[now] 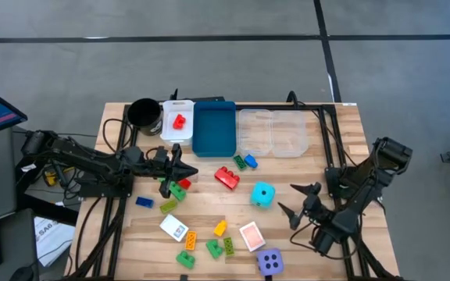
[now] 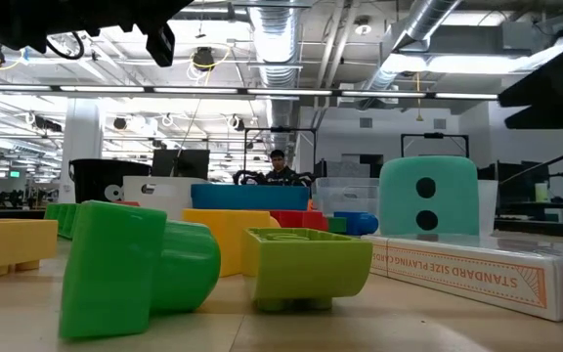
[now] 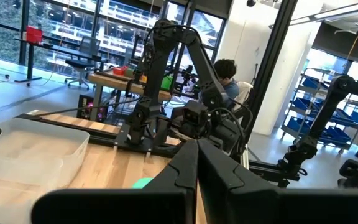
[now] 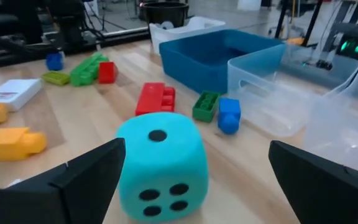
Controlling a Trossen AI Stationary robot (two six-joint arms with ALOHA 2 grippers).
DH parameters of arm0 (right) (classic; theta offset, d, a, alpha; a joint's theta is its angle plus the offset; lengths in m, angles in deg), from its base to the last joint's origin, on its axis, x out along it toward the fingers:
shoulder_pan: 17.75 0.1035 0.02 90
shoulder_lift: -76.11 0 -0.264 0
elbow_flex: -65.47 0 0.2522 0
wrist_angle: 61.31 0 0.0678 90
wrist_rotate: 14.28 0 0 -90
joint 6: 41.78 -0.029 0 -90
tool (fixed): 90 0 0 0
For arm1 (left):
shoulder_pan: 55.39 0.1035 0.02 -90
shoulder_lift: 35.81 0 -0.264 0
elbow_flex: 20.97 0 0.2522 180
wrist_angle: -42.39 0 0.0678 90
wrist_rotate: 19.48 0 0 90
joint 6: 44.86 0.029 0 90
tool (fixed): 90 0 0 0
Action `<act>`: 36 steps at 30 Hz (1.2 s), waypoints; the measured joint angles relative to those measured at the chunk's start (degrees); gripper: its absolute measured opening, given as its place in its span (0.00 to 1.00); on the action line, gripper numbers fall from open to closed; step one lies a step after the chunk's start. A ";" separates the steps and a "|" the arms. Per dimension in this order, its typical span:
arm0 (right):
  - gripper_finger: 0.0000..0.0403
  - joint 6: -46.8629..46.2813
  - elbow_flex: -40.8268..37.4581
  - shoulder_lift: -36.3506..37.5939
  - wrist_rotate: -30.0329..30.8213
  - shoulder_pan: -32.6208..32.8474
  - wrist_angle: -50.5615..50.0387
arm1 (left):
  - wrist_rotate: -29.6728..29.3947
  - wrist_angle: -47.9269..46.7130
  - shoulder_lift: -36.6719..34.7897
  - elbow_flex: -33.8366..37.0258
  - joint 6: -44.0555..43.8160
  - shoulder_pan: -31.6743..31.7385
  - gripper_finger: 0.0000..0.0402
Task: Pick & Place Toys
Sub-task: Put the light blue dice into the blue bin
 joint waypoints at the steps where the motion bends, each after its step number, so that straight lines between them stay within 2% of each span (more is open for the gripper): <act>1: 0.97 1.38 -0.63 0.01 0.36 -0.55 1.44 | 0.01 0.00 0.00 0.00 0.00 0.00 0.00; 6: 0.97 3.79 -3.97 0.01 -0.20 -2.43 7.38 | 0.02 0.00 0.00 0.00 0.00 0.00 0.00; 18: 0.97 4.25 -8.80 0.01 -0.21 -1.85 17.39 | 0.07 0.04 0.00 0.00 0.00 0.22 0.00; 24: 0.97 12.15 -9.12 0.01 -0.63 -2.86 24.60 | 0.07 0.06 0.00 0.00 0.00 0.22 0.00; 36: 0.97 30.67 -9.12 0.01 -8.14 -8.35 37.97 | 0.26 0.07 0.00 0.00 -0.02 0.22 0.00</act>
